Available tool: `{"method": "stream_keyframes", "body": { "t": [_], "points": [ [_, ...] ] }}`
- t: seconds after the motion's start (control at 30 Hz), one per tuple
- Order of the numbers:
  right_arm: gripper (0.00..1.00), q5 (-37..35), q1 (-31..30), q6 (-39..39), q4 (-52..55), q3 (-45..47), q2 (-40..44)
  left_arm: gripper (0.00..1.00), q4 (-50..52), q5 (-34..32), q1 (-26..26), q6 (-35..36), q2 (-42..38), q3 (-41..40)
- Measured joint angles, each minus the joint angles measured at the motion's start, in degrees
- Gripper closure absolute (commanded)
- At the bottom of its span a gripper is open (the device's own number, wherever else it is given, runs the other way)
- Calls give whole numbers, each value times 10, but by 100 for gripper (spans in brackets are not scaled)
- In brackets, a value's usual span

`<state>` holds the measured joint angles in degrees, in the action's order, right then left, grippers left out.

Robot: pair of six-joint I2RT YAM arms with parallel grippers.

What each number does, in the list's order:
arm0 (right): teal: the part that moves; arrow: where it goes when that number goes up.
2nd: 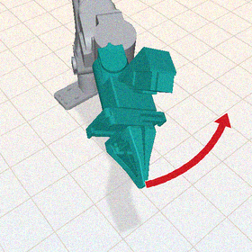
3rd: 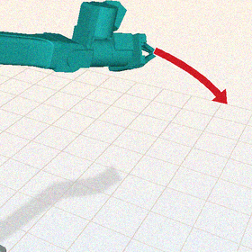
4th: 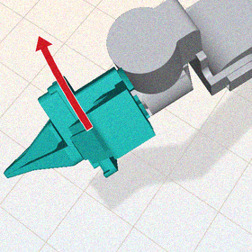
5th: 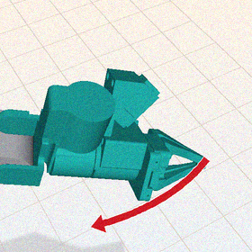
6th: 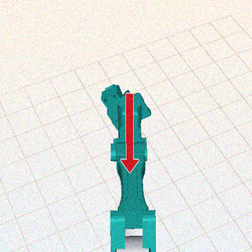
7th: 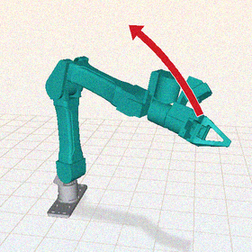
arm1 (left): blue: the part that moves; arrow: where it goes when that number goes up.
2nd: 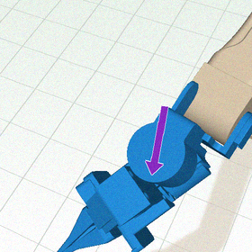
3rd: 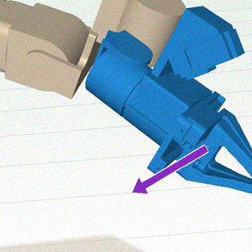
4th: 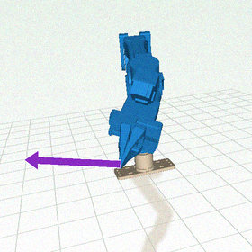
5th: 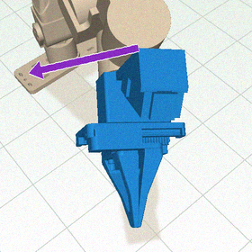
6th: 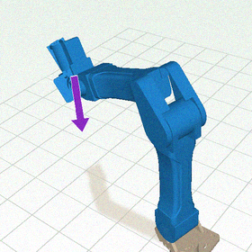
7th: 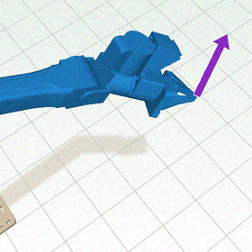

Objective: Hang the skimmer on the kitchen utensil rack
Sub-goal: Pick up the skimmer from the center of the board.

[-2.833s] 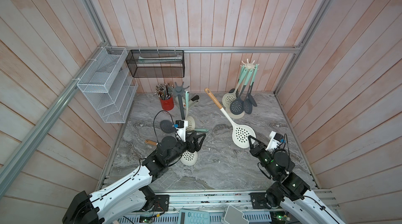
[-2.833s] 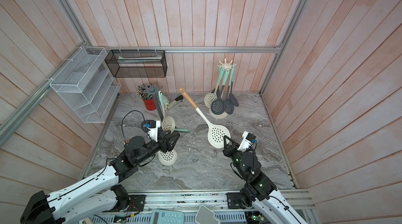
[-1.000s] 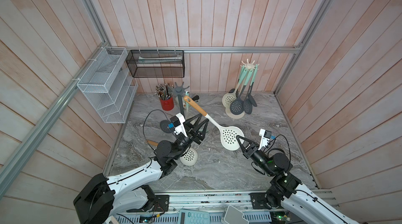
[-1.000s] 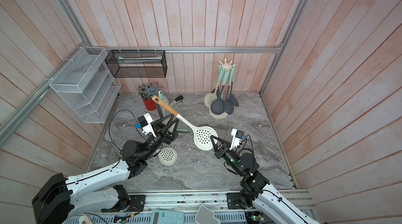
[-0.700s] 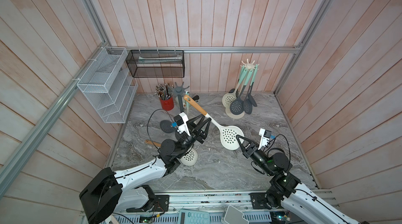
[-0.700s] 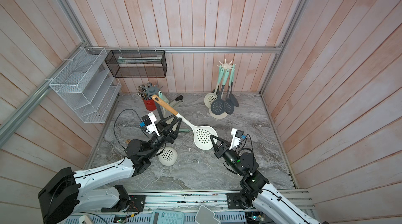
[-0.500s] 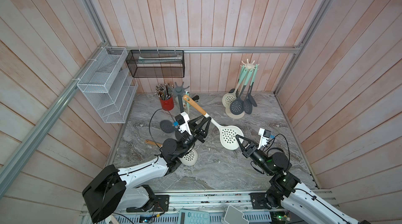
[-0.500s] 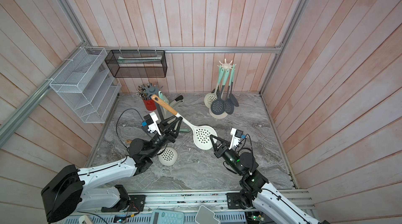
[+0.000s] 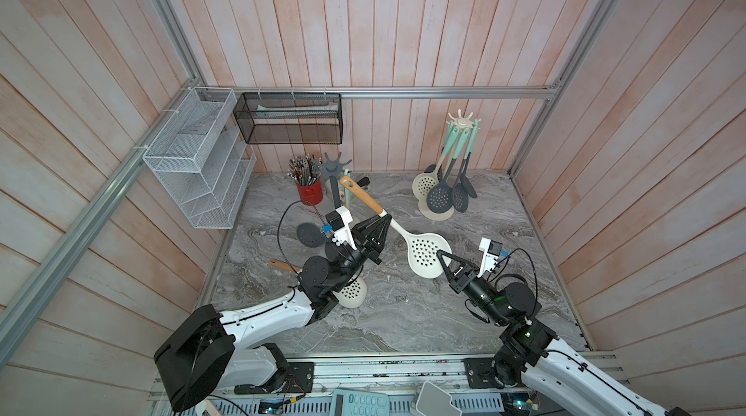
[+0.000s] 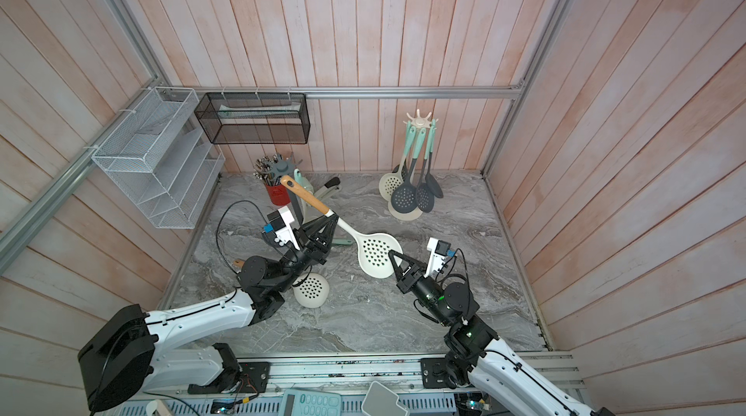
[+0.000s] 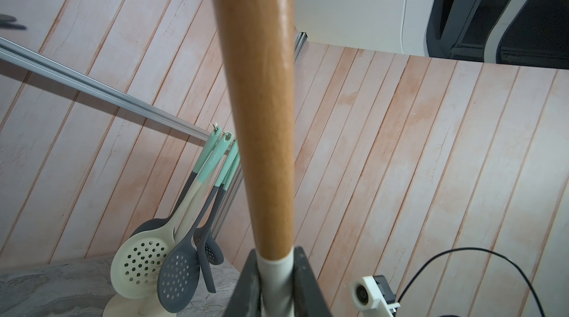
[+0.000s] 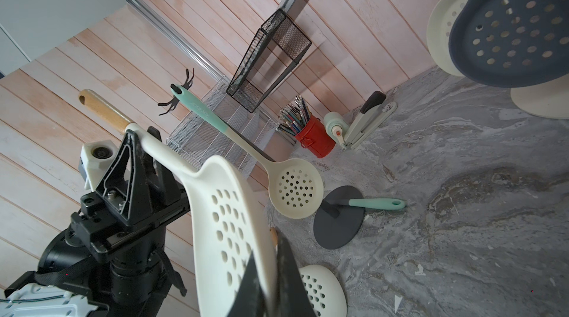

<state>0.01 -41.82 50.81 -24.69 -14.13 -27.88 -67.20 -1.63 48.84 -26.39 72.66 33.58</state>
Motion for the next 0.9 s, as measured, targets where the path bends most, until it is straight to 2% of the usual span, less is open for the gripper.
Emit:
{"method": "stream_keyframes", "body": {
  "t": [0.2,0.3,0.4,0.63,0.9],
  "points": [
    [79,-3,-4,-5,1,0,-2,90,7,-3,1,-2,-1,2],
    [69,-5,-5,-16,5,0,-3,90,29,-3,-1,-2,-8,2],
    [64,-12,-5,-28,10,0,-2,90,69,5,-12,-5,-26,2],
    [56,-30,-6,-58,21,-1,6,90,195,66,-53,-6,-113,1],
    [51,-31,-6,-113,29,-17,-35,91,323,183,-120,-9,-196,-7]
  ]
}}
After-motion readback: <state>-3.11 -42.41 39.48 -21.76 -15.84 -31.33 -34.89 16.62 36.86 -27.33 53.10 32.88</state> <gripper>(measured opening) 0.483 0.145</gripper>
